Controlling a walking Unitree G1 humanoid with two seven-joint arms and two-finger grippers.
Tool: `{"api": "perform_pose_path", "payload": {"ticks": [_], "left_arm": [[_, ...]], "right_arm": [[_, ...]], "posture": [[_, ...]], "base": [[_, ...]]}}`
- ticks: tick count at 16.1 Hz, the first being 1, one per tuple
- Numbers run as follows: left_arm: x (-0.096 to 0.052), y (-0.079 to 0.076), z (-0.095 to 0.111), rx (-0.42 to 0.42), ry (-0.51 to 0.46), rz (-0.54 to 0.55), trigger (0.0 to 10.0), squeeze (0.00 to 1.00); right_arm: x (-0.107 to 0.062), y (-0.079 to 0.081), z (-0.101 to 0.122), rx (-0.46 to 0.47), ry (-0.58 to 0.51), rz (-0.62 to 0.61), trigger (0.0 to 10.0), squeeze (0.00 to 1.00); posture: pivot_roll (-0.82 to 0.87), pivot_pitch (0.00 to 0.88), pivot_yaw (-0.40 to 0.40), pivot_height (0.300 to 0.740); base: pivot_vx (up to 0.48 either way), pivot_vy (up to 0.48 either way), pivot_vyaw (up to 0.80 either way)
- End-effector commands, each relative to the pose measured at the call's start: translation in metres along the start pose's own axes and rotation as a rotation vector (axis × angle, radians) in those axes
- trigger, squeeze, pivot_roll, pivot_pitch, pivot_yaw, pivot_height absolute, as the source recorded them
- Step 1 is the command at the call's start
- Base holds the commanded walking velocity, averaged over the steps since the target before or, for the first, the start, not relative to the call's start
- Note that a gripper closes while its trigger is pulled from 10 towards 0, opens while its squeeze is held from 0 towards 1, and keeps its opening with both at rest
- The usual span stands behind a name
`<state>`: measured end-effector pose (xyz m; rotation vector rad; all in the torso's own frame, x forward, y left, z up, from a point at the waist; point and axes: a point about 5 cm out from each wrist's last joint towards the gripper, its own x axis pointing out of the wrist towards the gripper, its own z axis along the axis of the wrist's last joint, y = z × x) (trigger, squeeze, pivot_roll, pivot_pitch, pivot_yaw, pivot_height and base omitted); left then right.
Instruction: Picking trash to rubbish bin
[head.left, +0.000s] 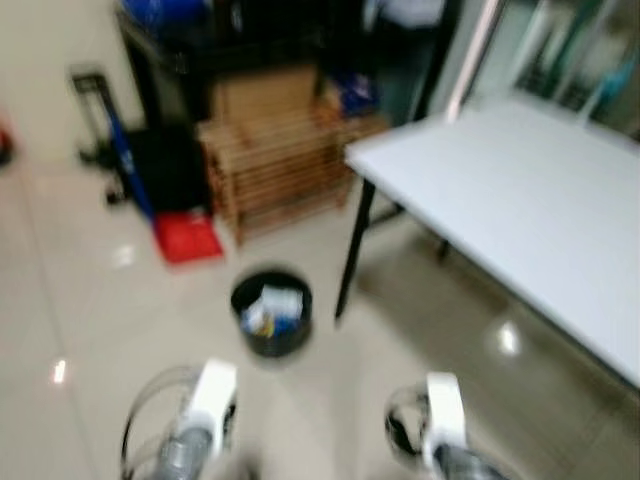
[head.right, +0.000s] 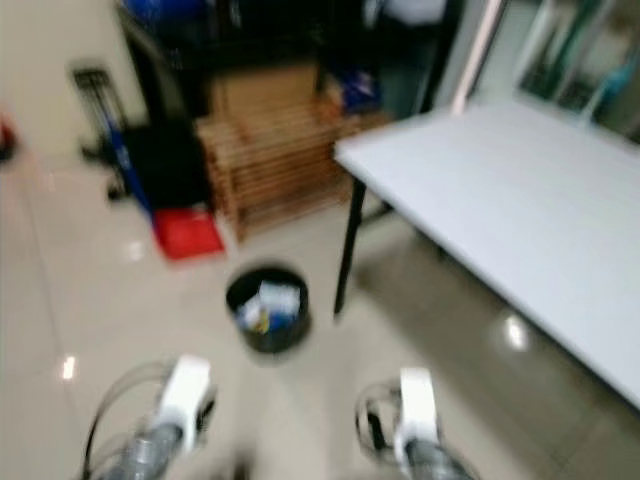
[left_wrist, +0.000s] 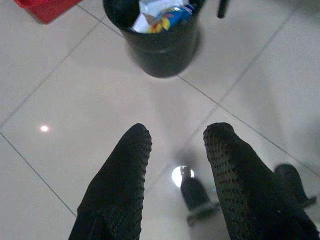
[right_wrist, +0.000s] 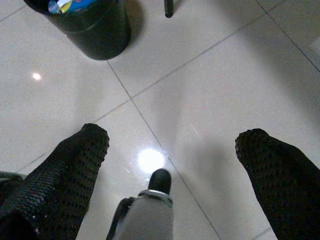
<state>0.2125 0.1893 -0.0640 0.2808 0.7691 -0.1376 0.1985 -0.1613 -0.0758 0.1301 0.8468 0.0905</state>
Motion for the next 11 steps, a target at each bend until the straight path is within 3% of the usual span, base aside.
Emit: {"api": "perform_pose_path", "payload": {"ticks": [1,8,11], "left_arm": [[0.0008,0.0046,0.0035,0.0,-0.008,0.011,10.0,0.0],[0.0007,0.0042,0.0033,0.002,-0.008,0.009,10.0,0.0],[0.0007,0.0036,0.0028,0.004,-0.005,0.009,10.0,0.0]], "right_arm": [[0.0,-0.0003,0.0004,0.001,-0.001,0.001,10.0,0.0],[0.0,0.0008,-0.0003,0.002,0.0,0.006,10.0,0.0],[-0.0001,0.0008,-0.0007,0.0,0.002,0.006,10.0,0.0]], "posture": [[-0.02,0.042,-0.081,0.74],[-0.02,0.043,-0.081,0.74],[-0.02,0.045,-0.081,0.74]], "base": [[-0.334,0.0,0.0],[-0.334,0.0,0.0],[0.0,0.0,0.0]]}}
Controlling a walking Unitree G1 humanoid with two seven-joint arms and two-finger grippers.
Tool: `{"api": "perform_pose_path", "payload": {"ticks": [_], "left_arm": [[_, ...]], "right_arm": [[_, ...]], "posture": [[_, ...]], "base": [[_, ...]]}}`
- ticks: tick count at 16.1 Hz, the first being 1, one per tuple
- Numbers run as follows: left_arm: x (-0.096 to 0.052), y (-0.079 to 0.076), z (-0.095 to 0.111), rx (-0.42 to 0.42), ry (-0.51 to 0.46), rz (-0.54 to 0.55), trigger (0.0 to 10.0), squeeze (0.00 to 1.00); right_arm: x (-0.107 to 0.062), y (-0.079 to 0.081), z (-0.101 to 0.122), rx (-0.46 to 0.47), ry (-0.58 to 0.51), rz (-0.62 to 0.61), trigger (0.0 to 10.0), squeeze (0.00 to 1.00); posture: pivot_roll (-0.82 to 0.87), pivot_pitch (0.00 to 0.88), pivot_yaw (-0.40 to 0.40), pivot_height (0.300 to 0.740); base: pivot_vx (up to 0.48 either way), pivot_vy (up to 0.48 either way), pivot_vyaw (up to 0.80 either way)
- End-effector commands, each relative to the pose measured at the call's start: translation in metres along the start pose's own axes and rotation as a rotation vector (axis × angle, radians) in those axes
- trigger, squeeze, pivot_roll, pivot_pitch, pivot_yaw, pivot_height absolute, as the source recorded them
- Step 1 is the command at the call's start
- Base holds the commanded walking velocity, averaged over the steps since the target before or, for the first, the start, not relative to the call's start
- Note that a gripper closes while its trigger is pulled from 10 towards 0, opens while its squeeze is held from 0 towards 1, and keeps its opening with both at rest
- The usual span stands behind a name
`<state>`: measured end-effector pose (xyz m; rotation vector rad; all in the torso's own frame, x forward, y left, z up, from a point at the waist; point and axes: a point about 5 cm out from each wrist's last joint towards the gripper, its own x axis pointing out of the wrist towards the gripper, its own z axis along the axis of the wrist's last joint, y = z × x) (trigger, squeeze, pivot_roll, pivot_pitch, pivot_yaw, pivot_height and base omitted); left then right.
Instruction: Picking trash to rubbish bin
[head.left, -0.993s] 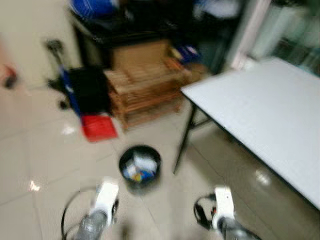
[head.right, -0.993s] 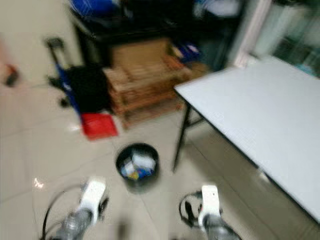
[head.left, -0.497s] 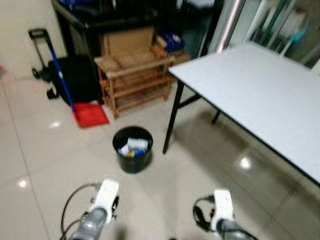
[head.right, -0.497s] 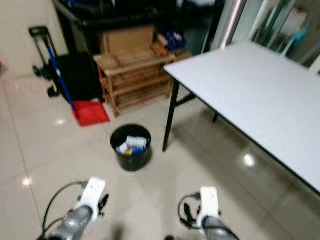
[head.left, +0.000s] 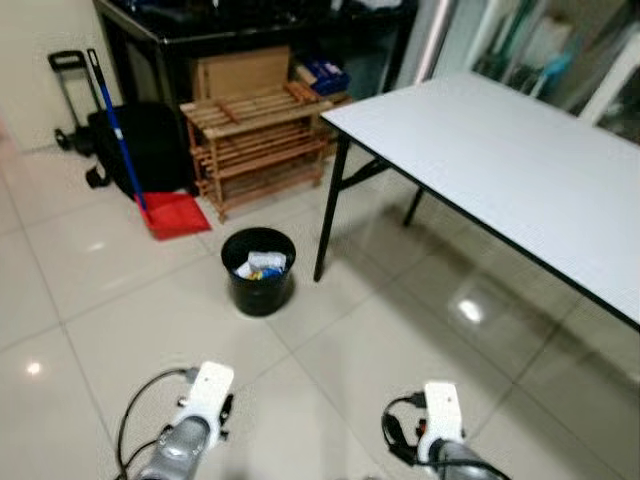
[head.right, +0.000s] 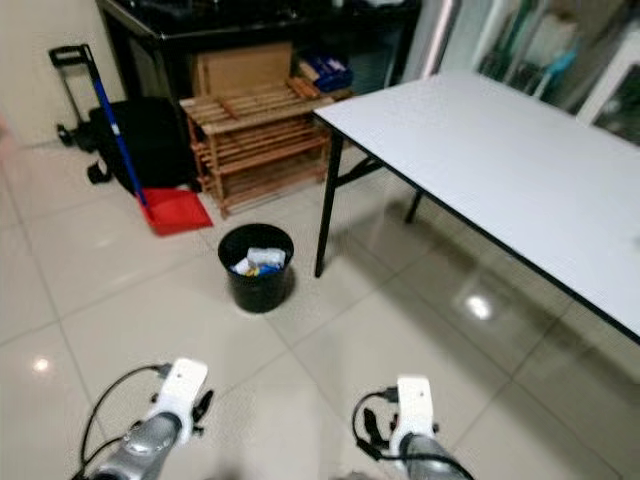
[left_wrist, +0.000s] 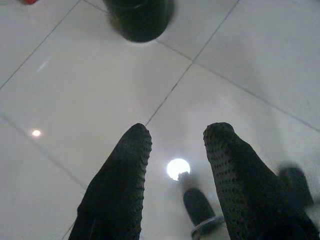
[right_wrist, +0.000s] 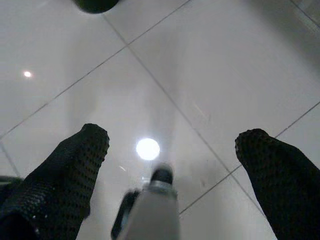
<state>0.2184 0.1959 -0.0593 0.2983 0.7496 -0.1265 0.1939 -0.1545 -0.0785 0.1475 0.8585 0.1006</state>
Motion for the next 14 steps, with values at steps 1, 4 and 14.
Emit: {"api": "perform_pose_path", "payload": {"ticks": [1,4,14], "left_arm": [[-0.0003,-0.0052,-0.0026,-0.009,0.011,-0.011,10.0,0.0],[-0.0004,-0.0057,-0.0028,-0.013,0.01,-0.01,10.0,0.0],[-0.0017,-0.0074,-0.0065,-0.019,0.014,-0.017,10.0,0.0]], "right_arm": [[-0.0001,-0.0056,0.0049,-0.011,-0.009,-0.009,10.0,0.0],[-0.0002,-0.0055,0.004,-0.012,-0.004,-0.007,10.0,0.0],[-0.0002,-0.0027,-0.0002,-0.038,0.027,0.015,10.0,0.0]], "posture": [[-0.02,0.046,-0.082,0.74],[-0.02,0.046,-0.082,0.74],[-0.02,0.023,-0.084,0.74]], "base": [[0.0,0.0,0.0],[0.0,0.0,0.0],[0.0,0.0,-0.56]]}}
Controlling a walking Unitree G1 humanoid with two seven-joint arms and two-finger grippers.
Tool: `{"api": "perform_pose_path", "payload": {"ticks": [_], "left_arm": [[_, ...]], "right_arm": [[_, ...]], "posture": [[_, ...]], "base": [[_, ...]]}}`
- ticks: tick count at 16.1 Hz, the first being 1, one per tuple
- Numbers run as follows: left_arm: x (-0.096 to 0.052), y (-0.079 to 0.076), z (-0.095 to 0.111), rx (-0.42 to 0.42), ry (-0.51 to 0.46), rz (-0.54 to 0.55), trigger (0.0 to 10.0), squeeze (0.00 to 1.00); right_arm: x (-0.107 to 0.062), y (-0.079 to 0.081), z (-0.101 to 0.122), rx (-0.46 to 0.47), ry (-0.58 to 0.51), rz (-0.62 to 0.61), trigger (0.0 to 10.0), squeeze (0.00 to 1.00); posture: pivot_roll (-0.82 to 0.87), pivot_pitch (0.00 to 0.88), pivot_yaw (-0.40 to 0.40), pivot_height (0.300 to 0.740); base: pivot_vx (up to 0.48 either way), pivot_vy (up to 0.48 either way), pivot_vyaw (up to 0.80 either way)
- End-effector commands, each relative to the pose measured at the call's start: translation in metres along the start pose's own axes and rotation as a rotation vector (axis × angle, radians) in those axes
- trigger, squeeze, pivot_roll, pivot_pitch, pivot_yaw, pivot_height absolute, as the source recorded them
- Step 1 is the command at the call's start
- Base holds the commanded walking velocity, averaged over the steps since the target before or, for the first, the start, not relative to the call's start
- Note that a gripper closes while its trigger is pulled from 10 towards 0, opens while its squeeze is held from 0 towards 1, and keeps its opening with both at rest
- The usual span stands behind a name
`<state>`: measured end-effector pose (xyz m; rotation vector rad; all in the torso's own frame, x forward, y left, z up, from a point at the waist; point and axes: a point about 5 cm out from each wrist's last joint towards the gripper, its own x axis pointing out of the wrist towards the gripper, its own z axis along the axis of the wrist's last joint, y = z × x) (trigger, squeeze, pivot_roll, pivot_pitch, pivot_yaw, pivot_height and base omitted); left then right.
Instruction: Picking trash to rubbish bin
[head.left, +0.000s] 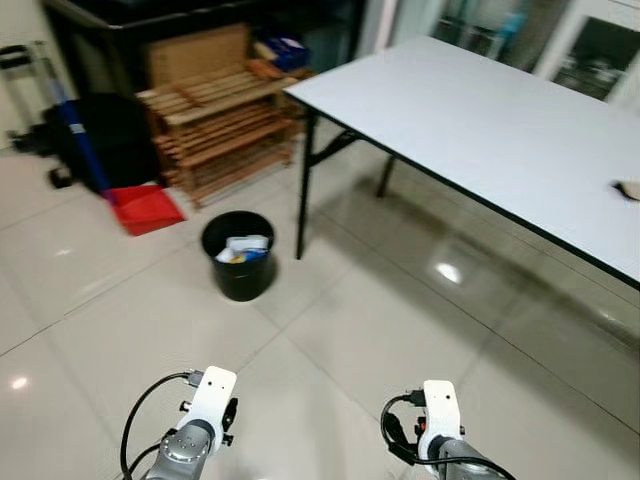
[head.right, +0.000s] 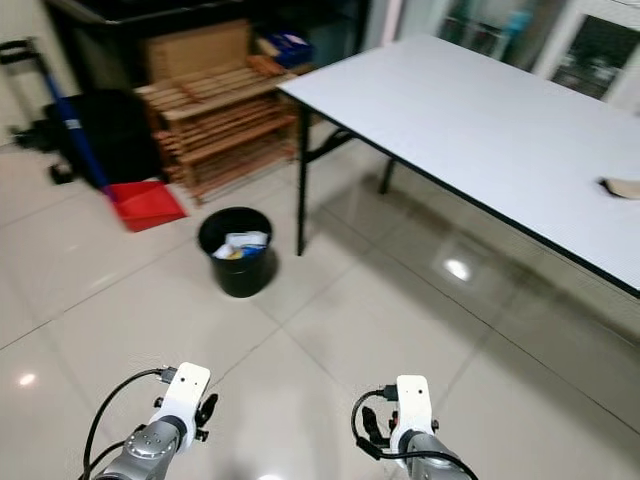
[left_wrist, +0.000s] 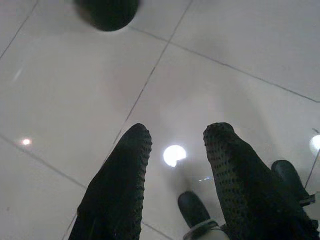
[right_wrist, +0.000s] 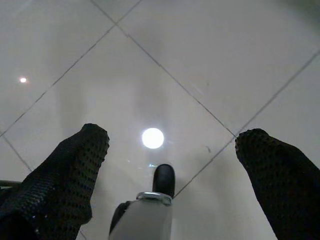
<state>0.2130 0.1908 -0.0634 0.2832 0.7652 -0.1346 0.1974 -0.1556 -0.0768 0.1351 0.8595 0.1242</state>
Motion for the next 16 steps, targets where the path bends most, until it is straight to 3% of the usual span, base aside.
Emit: {"api": "perform_pose_path", "payload": {"ticks": [1,8,10,12,16], "left_arm": [[-0.0007,-0.0006,-0.0022,-0.008,0.003,-0.005,10.0,0.0],[-0.0017,0.0003,-0.0045,0.004,0.006,-0.007,10.0,0.0],[-0.0013,0.0015,-0.0038,0.039,0.01,0.0,10.0,0.0],[-0.0011,0.0043,-0.0044,0.083,0.028,0.022,10.0,0.0],[-0.0009,0.0045,-0.0044,0.053,0.032,0.03,10.0,0.0]], "right_arm": [[-0.001,-0.0015,-0.0044,-0.019,0.026,0.0,10.0,0.0],[-0.0008,-0.0003,-0.0048,-0.013,0.027,-0.002,10.0,0.0],[-0.0005,0.0006,-0.0045,-0.015,0.027,0.001,10.0,0.0],[-0.0001,0.0008,-0.0033,-0.012,0.024,0.001,10.0,0.0],[-0.0004,-0.0011,-0.0029,-0.006,0.024,-0.006,10.0,0.0]], "posture": [[-0.01,0.021,-0.085,0.74],[-0.01,0.014,-0.078,0.74],[-0.01,0.02,-0.078,0.74],[-0.02,0.029,-0.077,0.74],[-0.01,0.041,-0.084,0.74]], "base": [[0.0,0.0,-0.8],[0.0,0.0,-0.8],[0.0,0.0,-0.8],[0.0,-0.48,-0.8],[0.0,0.0,-0.8]]}}
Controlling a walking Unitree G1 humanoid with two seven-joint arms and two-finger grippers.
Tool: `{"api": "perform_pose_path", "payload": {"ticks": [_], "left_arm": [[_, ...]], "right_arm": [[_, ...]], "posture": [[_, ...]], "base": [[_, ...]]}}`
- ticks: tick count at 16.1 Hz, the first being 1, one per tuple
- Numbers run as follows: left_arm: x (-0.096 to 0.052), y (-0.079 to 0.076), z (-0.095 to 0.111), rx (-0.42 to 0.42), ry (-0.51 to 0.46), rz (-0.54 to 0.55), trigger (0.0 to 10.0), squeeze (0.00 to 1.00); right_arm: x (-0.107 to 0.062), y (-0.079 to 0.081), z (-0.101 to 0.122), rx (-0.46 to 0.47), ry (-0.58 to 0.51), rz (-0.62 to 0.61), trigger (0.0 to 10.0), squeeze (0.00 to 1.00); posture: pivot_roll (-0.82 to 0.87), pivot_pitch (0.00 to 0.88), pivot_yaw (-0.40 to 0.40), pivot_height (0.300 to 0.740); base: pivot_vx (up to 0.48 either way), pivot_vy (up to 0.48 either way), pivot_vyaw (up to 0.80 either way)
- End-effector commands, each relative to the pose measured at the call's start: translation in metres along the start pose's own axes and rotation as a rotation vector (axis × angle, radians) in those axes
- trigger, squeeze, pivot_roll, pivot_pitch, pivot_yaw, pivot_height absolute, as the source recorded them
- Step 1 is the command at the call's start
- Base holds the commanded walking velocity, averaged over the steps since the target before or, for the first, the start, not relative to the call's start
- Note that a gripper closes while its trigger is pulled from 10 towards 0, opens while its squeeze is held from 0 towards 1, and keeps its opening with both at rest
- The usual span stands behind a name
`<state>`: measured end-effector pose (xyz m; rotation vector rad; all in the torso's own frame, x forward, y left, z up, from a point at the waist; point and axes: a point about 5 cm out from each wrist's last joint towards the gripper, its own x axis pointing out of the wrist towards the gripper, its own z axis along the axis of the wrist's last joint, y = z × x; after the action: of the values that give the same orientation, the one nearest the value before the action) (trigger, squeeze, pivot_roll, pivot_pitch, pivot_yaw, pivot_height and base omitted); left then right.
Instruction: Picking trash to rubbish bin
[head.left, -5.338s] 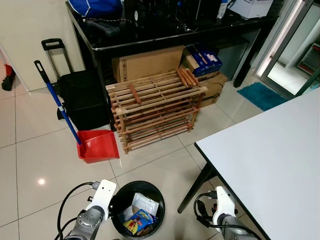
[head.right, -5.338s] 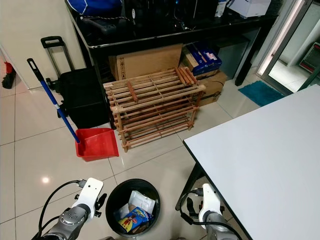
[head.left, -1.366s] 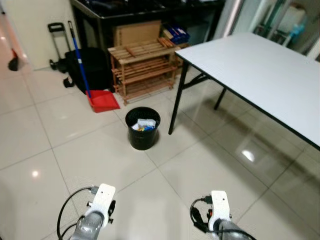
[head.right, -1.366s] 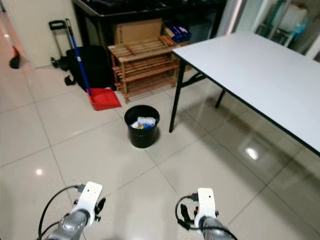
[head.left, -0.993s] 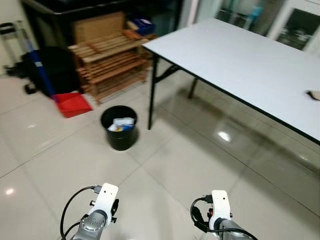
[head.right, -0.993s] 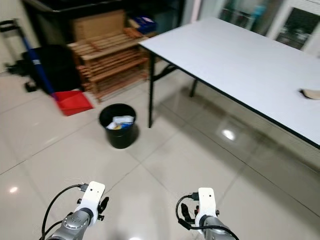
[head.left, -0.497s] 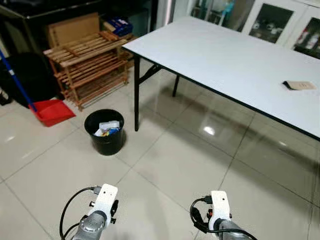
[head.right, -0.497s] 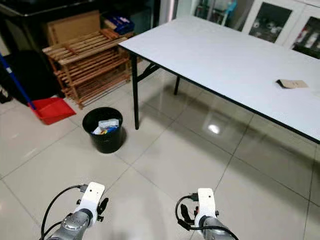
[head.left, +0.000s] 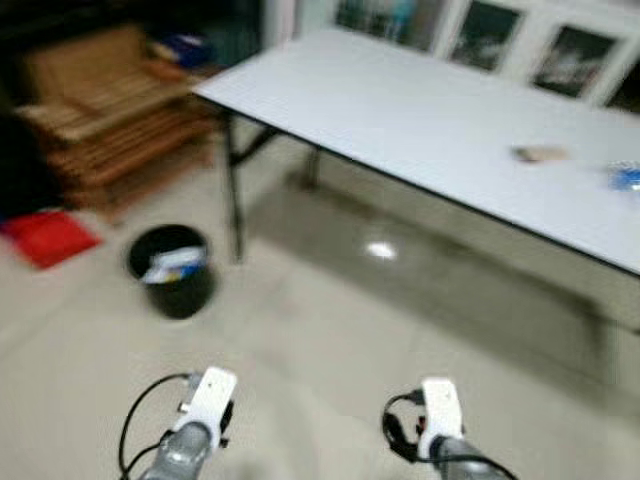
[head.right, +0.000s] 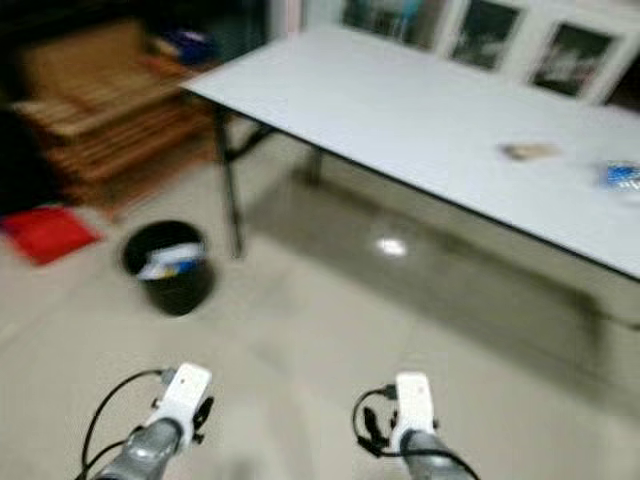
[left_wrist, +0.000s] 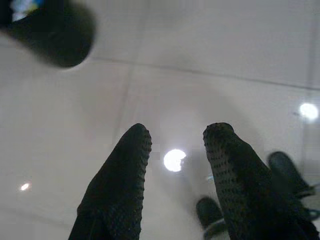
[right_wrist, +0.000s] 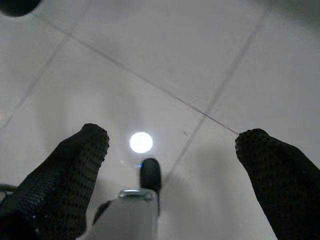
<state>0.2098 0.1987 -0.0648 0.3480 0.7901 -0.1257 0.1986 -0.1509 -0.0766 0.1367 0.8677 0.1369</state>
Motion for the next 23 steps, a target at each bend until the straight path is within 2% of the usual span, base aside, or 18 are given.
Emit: {"api": "perform_pose_path", "payload": {"ticks": [1,10,18,20,21,22,23], "left_arm": [[0.001,-0.002,0.001,-0.006,-0.001,0.004,10.0,0.0],[0.001,-0.002,0.001,-0.012,0.002,0.007,10.0,0.0],[0.001,-0.002,0.005,-0.004,-0.02,0.01,10.0,0.0],[0.005,0.008,0.032,-0.033,-0.137,0.059,10.0,0.0],[0.006,0.014,0.047,-0.052,-0.2,0.087,10.0,0.0],[0.006,0.018,0.055,-0.06,-0.236,0.106,10.0,0.0],[0.006,0.026,0.074,-0.074,-0.322,0.141,10.0,0.0]], "right_arm": [[-0.002,-0.006,-0.004,-0.002,0.015,-0.018,10.0,0.0],[-0.002,-0.005,-0.003,0.0,0.013,-0.014,10.0,0.0],[-0.001,-0.006,0.002,0.002,-0.019,-0.024,10.0,0.0],[-0.001,-0.016,0.03,-0.056,-0.15,-0.116,10.0,0.0],[0.0,-0.017,0.048,-0.065,-0.236,-0.126,10.0,0.0],[0.0,-0.016,0.057,-0.063,-0.275,-0.122,10.0,0.0],[-0.001,-0.016,0.076,-0.08,-0.35,-0.125,10.0,0.0]], "posture": [[-0.01,0.04,-0.084,0.74],[-0.01,0.045,-0.084,0.74],[-0.01,0.048,-0.084,0.74],[-0.01,0.046,-0.081,0.74],[-0.01,0.045,-0.079,0.74],[-0.02,0.044,-0.076,0.74],[-0.02,0.044,-0.075,0.74]], "base": [[0.0,0.0,-0.8],[0.0,0.0,-0.76],[0.0,0.0,0.0],[0.0,0.0,0.0],[0.0,0.0,0.0],[0.0,0.0,0.0],[0.0,0.0,0.0]]}}
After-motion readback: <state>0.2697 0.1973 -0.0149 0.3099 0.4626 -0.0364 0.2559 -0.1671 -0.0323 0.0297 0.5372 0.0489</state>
